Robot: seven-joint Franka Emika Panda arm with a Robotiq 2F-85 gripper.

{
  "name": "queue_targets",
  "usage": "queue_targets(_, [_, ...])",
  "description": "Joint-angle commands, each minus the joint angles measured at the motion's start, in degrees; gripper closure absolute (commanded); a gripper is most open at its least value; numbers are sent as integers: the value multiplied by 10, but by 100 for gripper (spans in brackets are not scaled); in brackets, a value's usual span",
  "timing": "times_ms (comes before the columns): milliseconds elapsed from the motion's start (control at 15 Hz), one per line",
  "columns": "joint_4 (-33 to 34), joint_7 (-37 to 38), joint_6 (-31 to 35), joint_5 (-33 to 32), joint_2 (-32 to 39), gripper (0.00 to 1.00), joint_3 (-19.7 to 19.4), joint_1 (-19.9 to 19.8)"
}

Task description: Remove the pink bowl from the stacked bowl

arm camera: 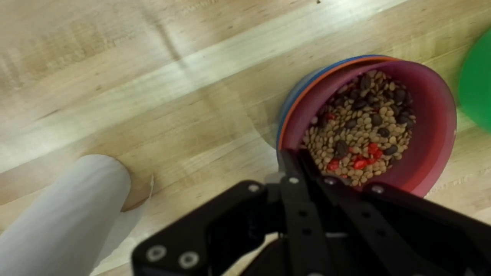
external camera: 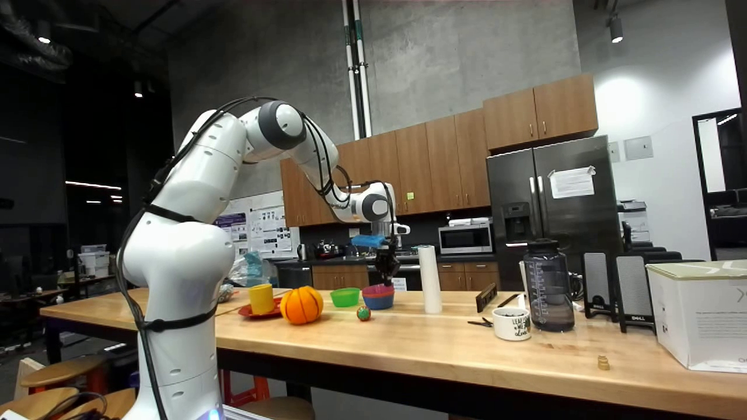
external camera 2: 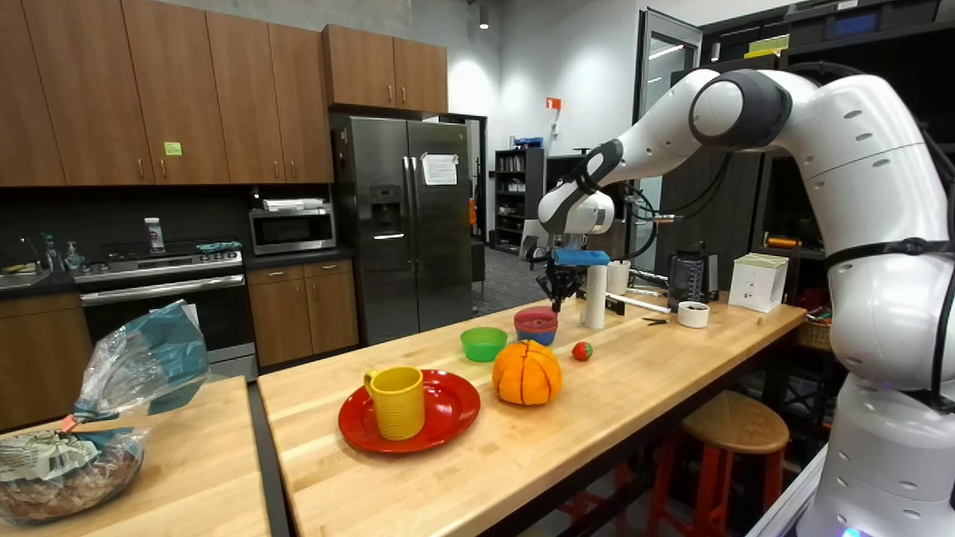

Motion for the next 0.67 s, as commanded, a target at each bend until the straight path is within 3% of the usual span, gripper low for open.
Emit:
queue_targets(0, [-2, -14, -13, 9, -16, 99, 5, -7])
queue_targets(600, [1, -70, -25, 82, -29, 99, 17, -34])
